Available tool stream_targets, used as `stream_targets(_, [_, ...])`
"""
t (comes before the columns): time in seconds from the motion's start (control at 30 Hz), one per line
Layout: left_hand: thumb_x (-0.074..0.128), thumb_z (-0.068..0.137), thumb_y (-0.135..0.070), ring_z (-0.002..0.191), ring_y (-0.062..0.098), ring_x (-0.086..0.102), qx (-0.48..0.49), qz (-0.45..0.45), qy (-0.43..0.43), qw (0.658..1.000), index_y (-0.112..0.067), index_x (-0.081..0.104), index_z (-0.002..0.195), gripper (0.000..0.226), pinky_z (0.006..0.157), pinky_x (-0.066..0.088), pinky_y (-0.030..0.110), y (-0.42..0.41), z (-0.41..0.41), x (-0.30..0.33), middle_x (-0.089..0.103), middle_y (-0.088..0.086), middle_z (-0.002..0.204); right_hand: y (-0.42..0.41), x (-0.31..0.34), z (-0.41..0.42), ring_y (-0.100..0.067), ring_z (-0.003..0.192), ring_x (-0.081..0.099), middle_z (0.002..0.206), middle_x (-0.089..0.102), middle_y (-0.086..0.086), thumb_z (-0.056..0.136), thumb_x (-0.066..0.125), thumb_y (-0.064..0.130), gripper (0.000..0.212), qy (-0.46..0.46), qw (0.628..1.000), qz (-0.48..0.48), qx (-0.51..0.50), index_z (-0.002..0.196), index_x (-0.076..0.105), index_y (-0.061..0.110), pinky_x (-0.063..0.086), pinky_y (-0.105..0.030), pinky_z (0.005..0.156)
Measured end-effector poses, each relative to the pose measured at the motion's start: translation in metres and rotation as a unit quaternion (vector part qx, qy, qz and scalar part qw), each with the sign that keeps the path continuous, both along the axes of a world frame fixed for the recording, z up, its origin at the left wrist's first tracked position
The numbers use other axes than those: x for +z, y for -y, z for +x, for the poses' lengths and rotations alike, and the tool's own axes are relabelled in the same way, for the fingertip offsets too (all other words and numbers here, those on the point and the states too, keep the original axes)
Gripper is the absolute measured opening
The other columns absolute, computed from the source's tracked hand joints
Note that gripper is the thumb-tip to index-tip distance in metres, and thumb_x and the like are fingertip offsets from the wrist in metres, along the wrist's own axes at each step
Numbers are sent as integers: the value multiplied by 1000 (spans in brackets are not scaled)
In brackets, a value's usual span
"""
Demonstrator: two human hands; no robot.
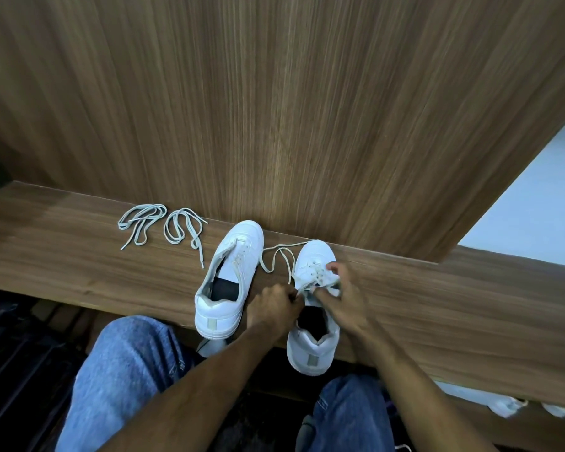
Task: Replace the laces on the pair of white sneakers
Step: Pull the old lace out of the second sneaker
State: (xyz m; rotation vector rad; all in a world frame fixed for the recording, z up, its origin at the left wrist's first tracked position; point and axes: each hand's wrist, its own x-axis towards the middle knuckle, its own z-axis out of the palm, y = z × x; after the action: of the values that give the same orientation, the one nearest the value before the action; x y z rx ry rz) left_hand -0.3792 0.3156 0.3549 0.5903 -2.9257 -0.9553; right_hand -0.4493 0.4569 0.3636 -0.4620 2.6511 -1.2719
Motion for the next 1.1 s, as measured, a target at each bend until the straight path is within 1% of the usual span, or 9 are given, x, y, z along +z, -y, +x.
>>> stream_targets(0.17, [46, 92, -54, 103, 35, 62, 22, -6, 8, 1000, -23, 68, 103, 40, 79, 47, 35, -4, 4, -5, 68, 11, 107, 10, -13, 1, -23, 113, 53, 129, 46, 1, 93, 53, 32, 21, -139, 952, 252, 105, 106, 64, 22, 49, -38, 84])
stream_targets(0.3, [44, 92, -55, 101, 34, 62, 27, -3, 11, 1000, -23, 67, 103, 41, 77, 46, 34, -3, 4, -6, 68, 10, 106, 13, -3, 0, -19, 99, 58, 109, 53, 0, 90, 63, 13, 13, -83, 996, -34, -27, 81, 71, 16, 44, -19, 81])
stream_targets(0.43, [48, 91, -51, 96, 35, 63, 27, 10, -10, 1000, -21, 67, 93, 35, 77, 48, 36, -4, 4, -7, 69, 10, 99, -3, 23, -4, -25, 96, 56, 85, 54, 6, 85, 64, 4, 28, -46, 903, -322, -282, 66, 67, 25, 43, -32, 92])
stream_targets(0.5, [48, 91, -50, 96, 35, 63, 24, 8, -11, 1000, -22, 67, 92, 34, 76, 48, 36, -4, 4, -8, 69, 10, 98, -10, 25, -4, -31, 107, 53, 92, 53, 7, 87, 59, 5, 15, -86, 926, -220, -296, 86, 65, 18, 41, -38, 97])
stream_targets(0.63, [48, 91, -50, 97, 36, 62, 24, 2, -12, 1000, -21, 67, 93, 35, 77, 47, 36, -4, 3, -7, 69, 11, 99, -14, 10, 2, -24, 119, 42, 129, 40, -5, 85, 64, 27, 46, -136, 984, 78, -82, 127, 48, 17, 44, -36, 89])
stream_targets(0.8, [46, 91, -54, 101, 35, 62, 28, -8, -1, 1000, -21, 67, 98, 40, 79, 47, 36, -5, 4, -7, 68, 11, 104, 8, -4, 11, -22, 141, 27, 139, 46, -1, 92, 49, 35, 31, -241, 909, 319, 120, 116, 64, 22, 30, -42, 110])
stream_targets(0.87, [44, 90, -58, 101, 35, 62, 34, -8, 2, 999, -19, 66, 97, 45, 78, 47, 36, -4, 4, -10, 68, 10, 103, 12, -7, 7, -19, 133, 35, 131, 52, 2, 94, 51, 31, 24, -237, 928, 267, 110, 105, 70, 22, 32, -39, 108])
stream_targets(0.97, [46, 90, -55, 100, 35, 62, 32, -4, 3, 999, -19, 66, 97, 42, 78, 48, 36, -3, 3, -10, 68, 10, 102, 10, 9, -2, -14, 108, 54, 110, 56, 0, 89, 62, 12, 13, -138, 990, -17, 10, 81, 72, 14, 43, -26, 91])
stream_targets(1.1, [48, 92, -50, 104, 36, 61, 28, -6, 10, 1000, -21, 68, 103, 37, 83, 47, 37, -3, 2, -7, 66, 13, 107, -10, 54, -15, 7, 77, 54, 87, 56, -1, 86, 57, 2, 27, -151, 927, -293, -178, 69, 61, 23, 40, -14, 79])
